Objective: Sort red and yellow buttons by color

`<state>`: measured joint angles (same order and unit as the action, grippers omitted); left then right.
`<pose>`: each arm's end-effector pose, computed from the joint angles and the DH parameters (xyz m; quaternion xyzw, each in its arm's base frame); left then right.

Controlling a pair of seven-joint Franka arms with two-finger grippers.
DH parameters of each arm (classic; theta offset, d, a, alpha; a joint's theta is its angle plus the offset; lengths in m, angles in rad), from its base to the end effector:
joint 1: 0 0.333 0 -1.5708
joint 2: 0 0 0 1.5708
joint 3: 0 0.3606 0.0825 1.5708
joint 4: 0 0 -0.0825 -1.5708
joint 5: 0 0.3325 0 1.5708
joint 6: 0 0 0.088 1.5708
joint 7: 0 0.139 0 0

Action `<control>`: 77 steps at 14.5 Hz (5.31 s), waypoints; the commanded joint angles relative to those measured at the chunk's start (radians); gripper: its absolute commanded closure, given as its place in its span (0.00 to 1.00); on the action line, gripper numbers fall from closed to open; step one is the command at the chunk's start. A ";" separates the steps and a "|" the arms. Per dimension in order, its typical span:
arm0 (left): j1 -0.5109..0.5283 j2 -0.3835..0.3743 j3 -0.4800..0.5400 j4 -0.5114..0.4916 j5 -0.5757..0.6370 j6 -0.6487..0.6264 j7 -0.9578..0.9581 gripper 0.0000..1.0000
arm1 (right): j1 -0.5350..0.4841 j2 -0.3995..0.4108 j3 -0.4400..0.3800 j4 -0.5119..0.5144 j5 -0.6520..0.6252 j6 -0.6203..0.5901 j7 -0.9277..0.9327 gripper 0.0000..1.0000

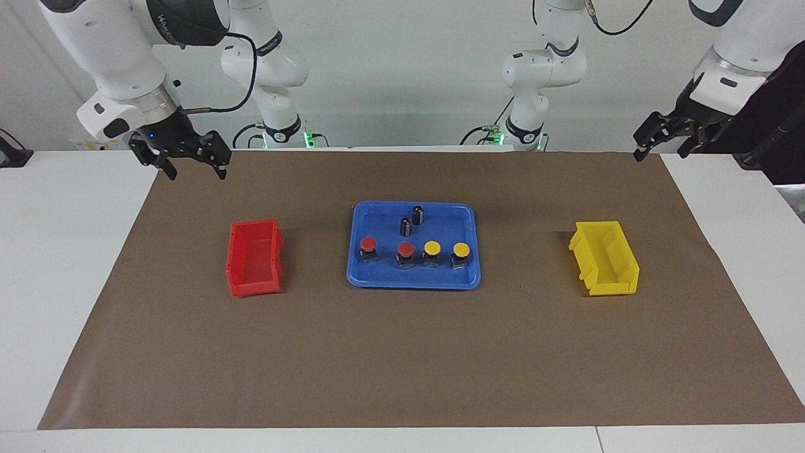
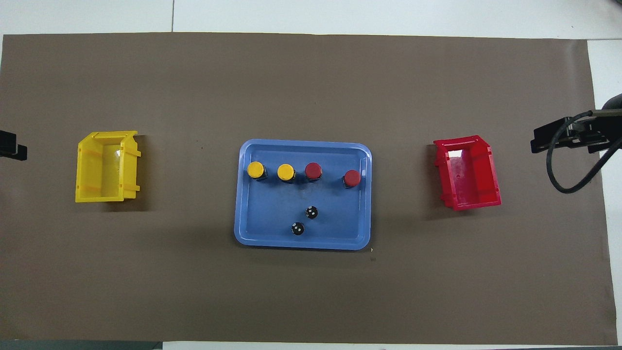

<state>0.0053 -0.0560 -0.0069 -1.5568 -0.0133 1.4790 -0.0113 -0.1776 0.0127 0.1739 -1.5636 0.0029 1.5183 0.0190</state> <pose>0.4730 -0.0028 0.6623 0.9999 0.0043 -0.0109 0.0064 0.4998 -0.0021 0.6294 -0.9995 0.0113 0.0289 0.0023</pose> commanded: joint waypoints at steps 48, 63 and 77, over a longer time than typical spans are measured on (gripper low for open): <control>-0.031 -0.082 -0.004 -0.130 -0.010 0.023 0.007 0.00 | 0.509 0.224 0.012 -0.420 -0.057 0.758 0.452 0.43; -0.475 0.157 -0.010 -0.362 -0.010 0.661 -0.444 0.00 | 0.221 0.115 0.009 -0.180 -0.044 0.301 0.086 0.70; -0.561 0.246 -0.010 -0.431 -0.010 0.794 -0.504 0.09 | 0.026 -0.037 0.009 -0.634 0.083 0.689 -0.176 0.70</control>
<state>-0.5346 0.1968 -0.0333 -1.9595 -0.0137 2.2298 -0.5029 -0.1459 0.0212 0.1779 -2.1296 0.0420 2.1681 -0.1428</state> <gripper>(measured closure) 0.084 0.590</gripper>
